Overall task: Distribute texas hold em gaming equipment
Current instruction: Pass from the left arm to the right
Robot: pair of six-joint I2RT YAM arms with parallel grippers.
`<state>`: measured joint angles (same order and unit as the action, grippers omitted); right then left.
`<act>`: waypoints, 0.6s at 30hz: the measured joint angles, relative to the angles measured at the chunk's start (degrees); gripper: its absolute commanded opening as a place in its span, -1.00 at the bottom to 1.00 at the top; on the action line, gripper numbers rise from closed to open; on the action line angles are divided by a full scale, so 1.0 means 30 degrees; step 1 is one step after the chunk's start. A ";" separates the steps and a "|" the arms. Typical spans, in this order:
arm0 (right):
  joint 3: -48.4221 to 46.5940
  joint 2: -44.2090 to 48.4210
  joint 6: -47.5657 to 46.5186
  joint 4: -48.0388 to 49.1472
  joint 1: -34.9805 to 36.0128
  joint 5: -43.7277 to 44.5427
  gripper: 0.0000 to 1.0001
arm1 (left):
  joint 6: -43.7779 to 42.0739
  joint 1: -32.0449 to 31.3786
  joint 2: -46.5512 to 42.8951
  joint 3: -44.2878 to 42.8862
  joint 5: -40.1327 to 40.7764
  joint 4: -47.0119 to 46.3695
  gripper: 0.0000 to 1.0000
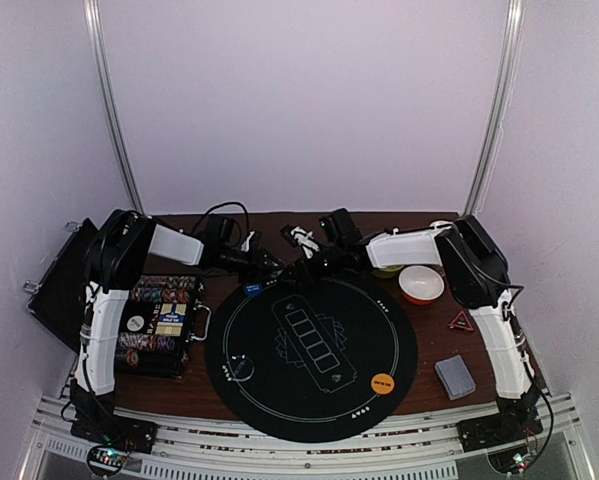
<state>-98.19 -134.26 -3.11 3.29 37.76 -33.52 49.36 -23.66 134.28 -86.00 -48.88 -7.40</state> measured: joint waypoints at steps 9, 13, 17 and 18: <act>0.0204 0.0641 0.7985 0.2630 -0.0758 -0.0029 0.29 | 0.0758 0.0073 0.0000 0.0342 0.0022 -0.0809 -0.52; 0.0729 0.0736 0.9639 0.3774 -0.1005 0.0182 0.36 | 0.1188 0.0087 0.0000 0.0452 -0.0015 -0.1122 -0.50; 0.1625 0.0743 1.0797 0.4481 -0.0933 0.0306 0.27 | 0.1421 0.0124 0.0000 0.0510 -0.0073 -0.1246 -0.52; 0.1683 0.0663 1.1650 0.4685 -0.0940 0.0277 0.25 | 0.1457 0.0124 0.0000 0.0554 -0.0073 -0.1326 -0.52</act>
<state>-93.14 -132.27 31.83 17.34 34.94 -32.69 53.74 -23.29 134.28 -84.33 -49.10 -11.38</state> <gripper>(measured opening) 0.657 0.371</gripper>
